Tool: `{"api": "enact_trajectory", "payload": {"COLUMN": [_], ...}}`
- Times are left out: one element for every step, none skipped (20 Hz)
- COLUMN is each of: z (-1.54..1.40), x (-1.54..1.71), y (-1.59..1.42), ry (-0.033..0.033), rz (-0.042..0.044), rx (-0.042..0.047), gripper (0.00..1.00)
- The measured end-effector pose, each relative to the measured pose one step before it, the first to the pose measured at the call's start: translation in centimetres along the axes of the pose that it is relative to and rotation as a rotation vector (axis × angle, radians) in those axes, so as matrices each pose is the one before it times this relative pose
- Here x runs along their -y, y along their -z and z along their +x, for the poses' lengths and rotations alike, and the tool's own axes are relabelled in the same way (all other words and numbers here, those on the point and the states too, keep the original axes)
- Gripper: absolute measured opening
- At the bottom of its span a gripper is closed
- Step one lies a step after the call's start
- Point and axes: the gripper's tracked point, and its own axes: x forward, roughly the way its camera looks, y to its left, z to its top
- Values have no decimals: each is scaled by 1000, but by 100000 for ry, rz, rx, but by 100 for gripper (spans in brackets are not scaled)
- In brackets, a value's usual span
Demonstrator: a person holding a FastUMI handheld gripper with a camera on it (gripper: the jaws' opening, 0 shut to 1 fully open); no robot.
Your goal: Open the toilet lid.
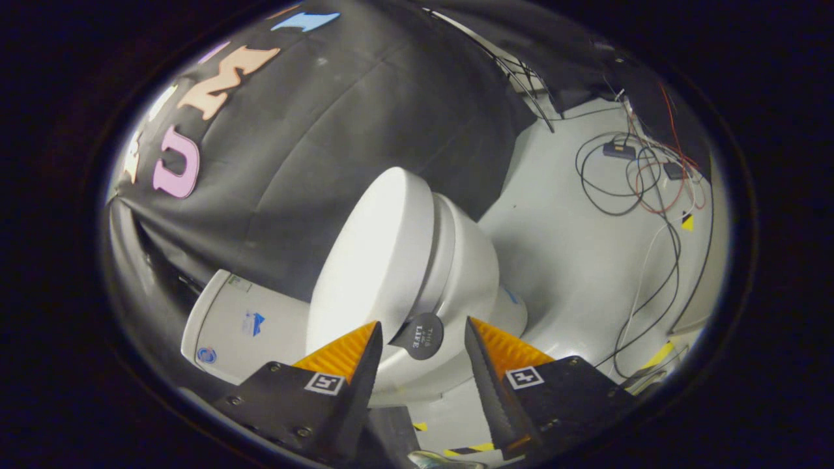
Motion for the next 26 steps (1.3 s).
{"api": "enact_trajectory", "payload": {"z": [143,953,-397,42,-183,-77,-20,108,29,54,3709,-3706,52,-156,-332,-114,-164,-157,-218,-152,-199,-259,-398,-301,-375,-297], "x": [-804,1468,936,-613,-344,20,-196,-341,-390,48,1086,-997,90,-45,-246,-251,-363,-333,-453,-349,-402,-518,-545,-687,-710,-600], "y": [164,321,-359,-290,81,-128,148,-19,270,180,668,-17,-365,-115,165,55,17,-132,48,-29,46,68,68,-3,-61,-143], "ry": [-3141,9205,884,-3455,-1615,-1136,-1734,-2479,-2516,-1305,315,-572,438,1043,914,655,207,-85,-393,-196,-146,114,-3,-382,-235,-611], "rz": [3323,-221,1589,4585,3009,851,1278,3192,3686,2723,1294,2106,-1825,-2429,-2074,-927,-96,422,816,561,238,-188,-1384,-2061,-1989,-1855], "rx": [-1772,984,1637,1242,-399,-679,-1267,-710,-1266,-1232,-1021,-637,-269,-316,242,327,480,601,37,109,-142,-461,-170,-294,226,66], "gripper": [75,75,53,31,9,9,9,9,9,9,9,2,1,1,1,1,1,1,1,1,1,1,1,1,1,1]}}
